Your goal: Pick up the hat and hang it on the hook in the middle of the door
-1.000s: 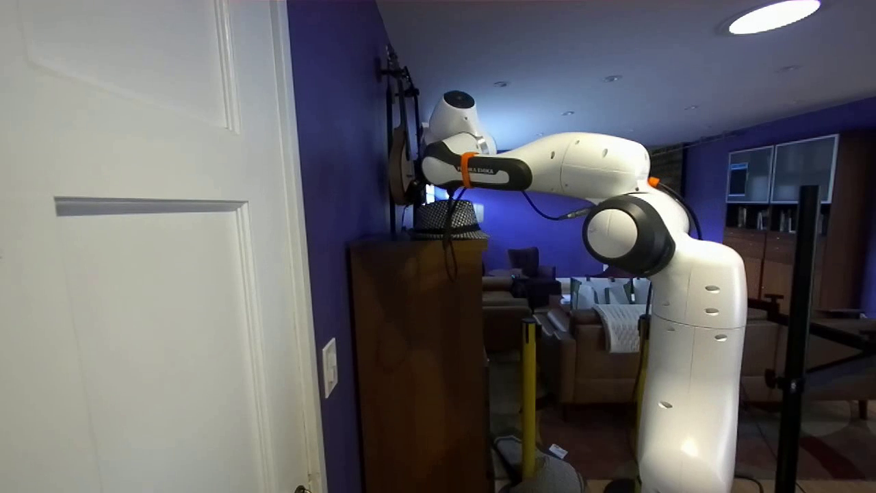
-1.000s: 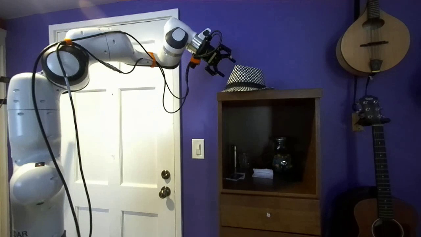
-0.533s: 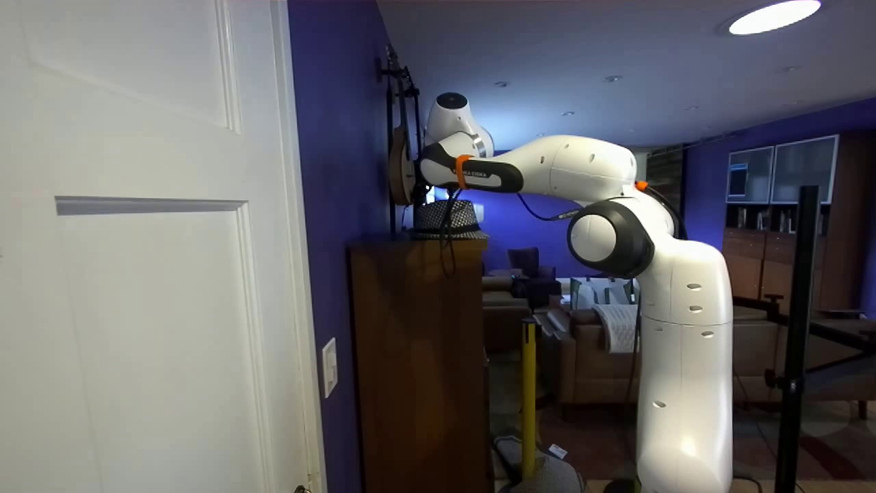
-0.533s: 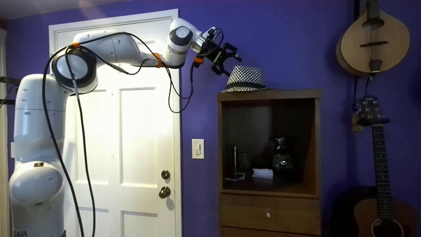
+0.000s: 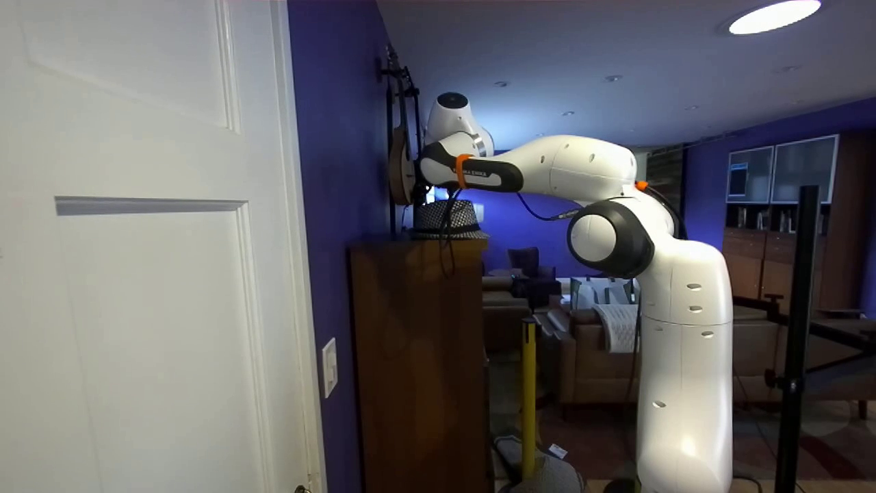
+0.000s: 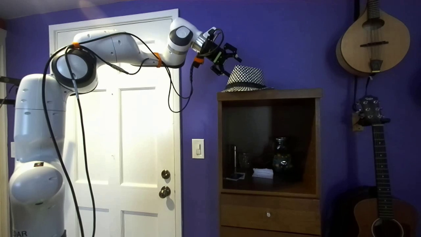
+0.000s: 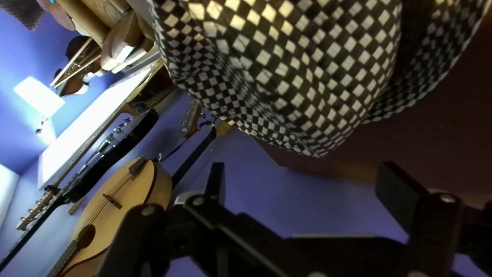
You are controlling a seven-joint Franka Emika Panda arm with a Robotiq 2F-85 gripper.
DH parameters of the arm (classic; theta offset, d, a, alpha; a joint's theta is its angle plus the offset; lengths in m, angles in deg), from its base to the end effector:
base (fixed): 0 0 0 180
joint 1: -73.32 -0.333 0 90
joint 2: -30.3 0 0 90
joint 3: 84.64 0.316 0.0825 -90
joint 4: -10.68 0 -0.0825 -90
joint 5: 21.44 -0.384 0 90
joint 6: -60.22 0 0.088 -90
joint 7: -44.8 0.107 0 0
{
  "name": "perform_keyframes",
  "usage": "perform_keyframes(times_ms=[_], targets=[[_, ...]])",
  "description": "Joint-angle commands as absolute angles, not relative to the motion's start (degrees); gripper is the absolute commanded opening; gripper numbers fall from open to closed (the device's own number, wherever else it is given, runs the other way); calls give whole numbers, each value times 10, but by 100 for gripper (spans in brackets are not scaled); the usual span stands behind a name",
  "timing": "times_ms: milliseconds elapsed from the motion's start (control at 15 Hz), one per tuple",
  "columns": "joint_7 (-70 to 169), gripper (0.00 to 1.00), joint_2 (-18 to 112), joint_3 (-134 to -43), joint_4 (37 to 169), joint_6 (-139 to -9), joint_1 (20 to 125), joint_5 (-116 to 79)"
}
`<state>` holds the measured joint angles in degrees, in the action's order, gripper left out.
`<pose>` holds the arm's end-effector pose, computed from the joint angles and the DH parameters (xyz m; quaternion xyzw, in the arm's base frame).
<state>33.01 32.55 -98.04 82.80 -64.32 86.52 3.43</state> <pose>0.5130 -0.2697 0.8316 0.8807 -0.0769 0.3202 0.3406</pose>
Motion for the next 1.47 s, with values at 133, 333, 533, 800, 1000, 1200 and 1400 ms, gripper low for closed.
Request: perform_keyframes(times_ms=[133,333,533,800,1000,1200,1400], targets=[[257,100,302,-986,847,-635,874,-59],[197,100,293,-991,860,-620,879,-85],[151,100,287,-999,869,-607,883,-97],[134,75,292,-1011,876,-609,887,-106],[138,59,295,-1016,874,-608,888,-116],[145,38,297,-1019,865,-597,887,-132],[155,18,298,-1021,855,-585,887,-136]])
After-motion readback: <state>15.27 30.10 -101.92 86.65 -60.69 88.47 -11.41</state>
